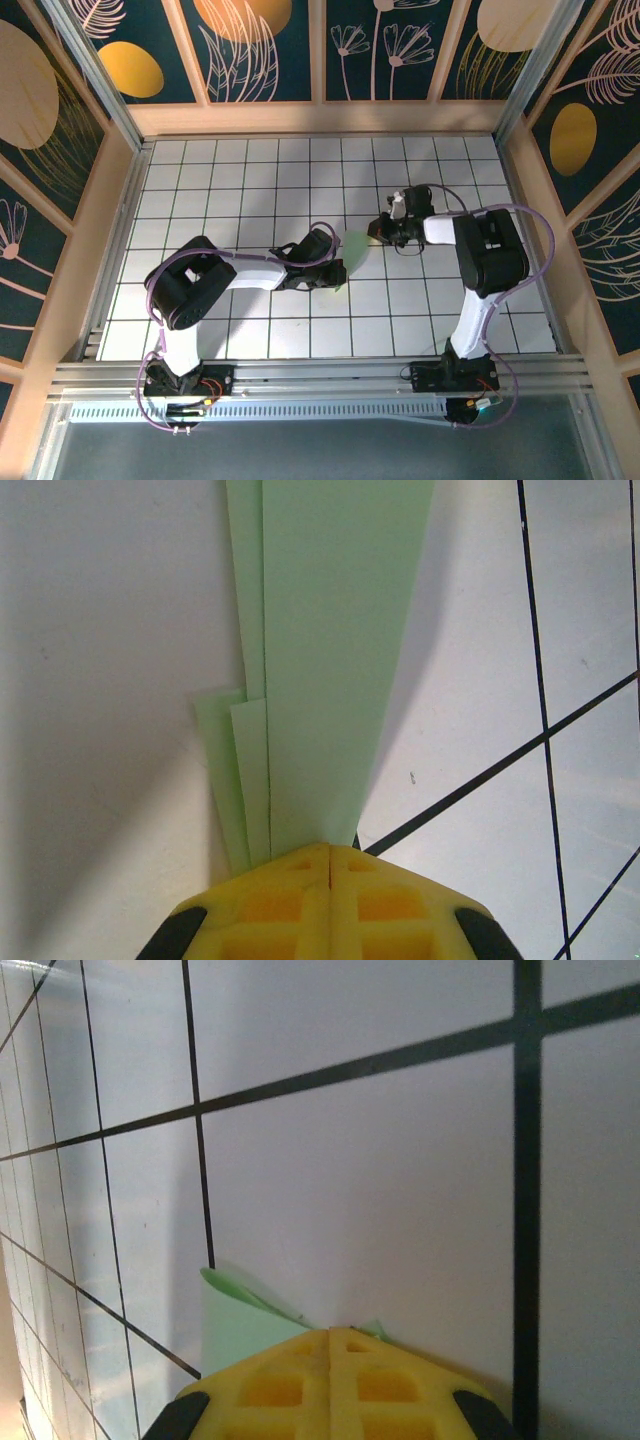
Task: Fold a paper plane with a square sheet of paper (fold left side to right side)
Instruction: Fold the wing for the fifth time at the center of the table.
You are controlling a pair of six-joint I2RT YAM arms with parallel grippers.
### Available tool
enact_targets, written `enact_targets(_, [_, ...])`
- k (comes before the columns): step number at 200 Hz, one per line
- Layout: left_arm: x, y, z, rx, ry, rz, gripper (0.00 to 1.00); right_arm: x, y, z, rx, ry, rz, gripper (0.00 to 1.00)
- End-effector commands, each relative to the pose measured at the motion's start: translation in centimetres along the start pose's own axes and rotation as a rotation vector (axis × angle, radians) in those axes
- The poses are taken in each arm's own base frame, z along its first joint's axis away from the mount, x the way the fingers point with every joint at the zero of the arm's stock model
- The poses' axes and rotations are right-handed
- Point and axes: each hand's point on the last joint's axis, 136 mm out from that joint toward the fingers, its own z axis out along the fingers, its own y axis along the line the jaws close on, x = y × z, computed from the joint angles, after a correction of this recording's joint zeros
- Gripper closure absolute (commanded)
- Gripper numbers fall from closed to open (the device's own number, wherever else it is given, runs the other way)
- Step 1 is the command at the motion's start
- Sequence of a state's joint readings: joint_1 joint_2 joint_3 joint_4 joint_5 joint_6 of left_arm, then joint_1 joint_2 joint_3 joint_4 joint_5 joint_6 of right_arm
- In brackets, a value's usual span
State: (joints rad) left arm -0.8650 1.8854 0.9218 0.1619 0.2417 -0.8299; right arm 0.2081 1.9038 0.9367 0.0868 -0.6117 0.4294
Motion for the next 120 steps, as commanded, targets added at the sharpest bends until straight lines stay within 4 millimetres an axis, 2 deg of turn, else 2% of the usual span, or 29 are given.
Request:
enact_targets(1, [6.3, 8.6, -0.2, -0.293, 0.191, -0.069, 1.00, -2.8, -4.0, -0.6, 0.130, -0.086, 0.012, 1.00])
enact_targets(35, [6.2, 8.5, -0.3, -0.290, 0.186, -0.071, 1.00, -4.5, -3.6, -1.9, 0.129, -0.119, 0.004, 1.00])
enact_targets(65, [6.0, 8.3, -0.3, -0.282, 0.177, -0.073, 1.00, -4.8, -1.2, -4.0, 0.093, -0.145, -0.022, 1.00])
enact_targets(90, [5.8, 8.1, -0.3, -0.281, 0.171, -0.070, 1.00, -2.1, 1.7, -5.3, 0.024, -0.113, -0.027, 1.00])
enact_targets(120, [5.6, 7.9, -0.3, -0.279, 0.166, -0.064, 1.00, 3.9, 4.1, -4.6, -0.034, -0.013, -0.001, 1.00])
